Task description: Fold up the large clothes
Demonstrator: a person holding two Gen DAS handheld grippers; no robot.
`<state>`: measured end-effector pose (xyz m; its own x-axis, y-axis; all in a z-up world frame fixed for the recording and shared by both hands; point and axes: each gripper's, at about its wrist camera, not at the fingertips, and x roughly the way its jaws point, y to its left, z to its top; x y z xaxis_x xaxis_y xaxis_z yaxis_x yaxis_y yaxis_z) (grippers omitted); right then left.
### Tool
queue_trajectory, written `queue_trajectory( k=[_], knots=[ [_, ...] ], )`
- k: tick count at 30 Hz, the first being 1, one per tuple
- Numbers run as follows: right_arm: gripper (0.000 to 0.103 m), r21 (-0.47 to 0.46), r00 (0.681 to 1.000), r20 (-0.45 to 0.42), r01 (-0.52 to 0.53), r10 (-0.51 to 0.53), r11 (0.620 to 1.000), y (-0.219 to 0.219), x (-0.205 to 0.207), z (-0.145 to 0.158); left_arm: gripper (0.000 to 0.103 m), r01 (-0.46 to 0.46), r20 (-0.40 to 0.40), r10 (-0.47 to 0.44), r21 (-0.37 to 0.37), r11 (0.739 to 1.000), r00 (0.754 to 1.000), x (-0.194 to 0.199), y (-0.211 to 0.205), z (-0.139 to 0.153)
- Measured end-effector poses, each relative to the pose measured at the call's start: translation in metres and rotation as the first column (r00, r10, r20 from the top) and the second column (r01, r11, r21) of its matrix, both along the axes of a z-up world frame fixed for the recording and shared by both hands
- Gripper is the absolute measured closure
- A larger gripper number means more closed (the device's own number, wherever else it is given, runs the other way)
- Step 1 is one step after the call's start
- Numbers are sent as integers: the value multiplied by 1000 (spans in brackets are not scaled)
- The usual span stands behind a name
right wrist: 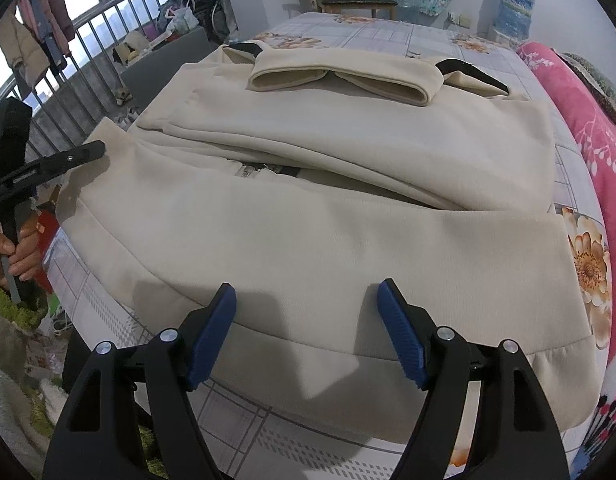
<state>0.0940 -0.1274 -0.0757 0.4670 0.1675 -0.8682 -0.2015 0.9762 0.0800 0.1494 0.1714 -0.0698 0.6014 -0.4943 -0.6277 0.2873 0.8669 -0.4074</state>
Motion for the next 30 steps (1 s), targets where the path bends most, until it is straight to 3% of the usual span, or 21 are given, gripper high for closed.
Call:
queue_trajectory(
  k=[3,6,11,17,19,23,30],
  knots=[
    [31,3,1000,5,3,-3,1000,0,0,0,68,-19,11,18,49,999,1000,-3,-6,2],
    [31,19,1000,6,14,-14,1000,-3,-1,0,81,-59,8,59,195,979,998,-1,-20,1],
    [31,51,998,22,66,-67,997,-19,-14,7,91,-100,28,97,420,902,995,-1,-47,-3],
    [31,42,980,77,181,-183,983,-61,-44,26,92,-124,72,101,598,792,992,-6,-72,-9],
    [32,44,967,98,231,-235,972,-79,-50,32,92,-125,72,103,619,775,992,-6,-76,-10],
    [38,67,943,129,302,-308,951,-109,-47,40,91,-132,59,122,616,777,991,-4,-74,-10],
    [44,74,932,130,332,-339,940,-137,-3,29,91,-133,50,131,625,769,990,-3,-75,-11]
  ],
)
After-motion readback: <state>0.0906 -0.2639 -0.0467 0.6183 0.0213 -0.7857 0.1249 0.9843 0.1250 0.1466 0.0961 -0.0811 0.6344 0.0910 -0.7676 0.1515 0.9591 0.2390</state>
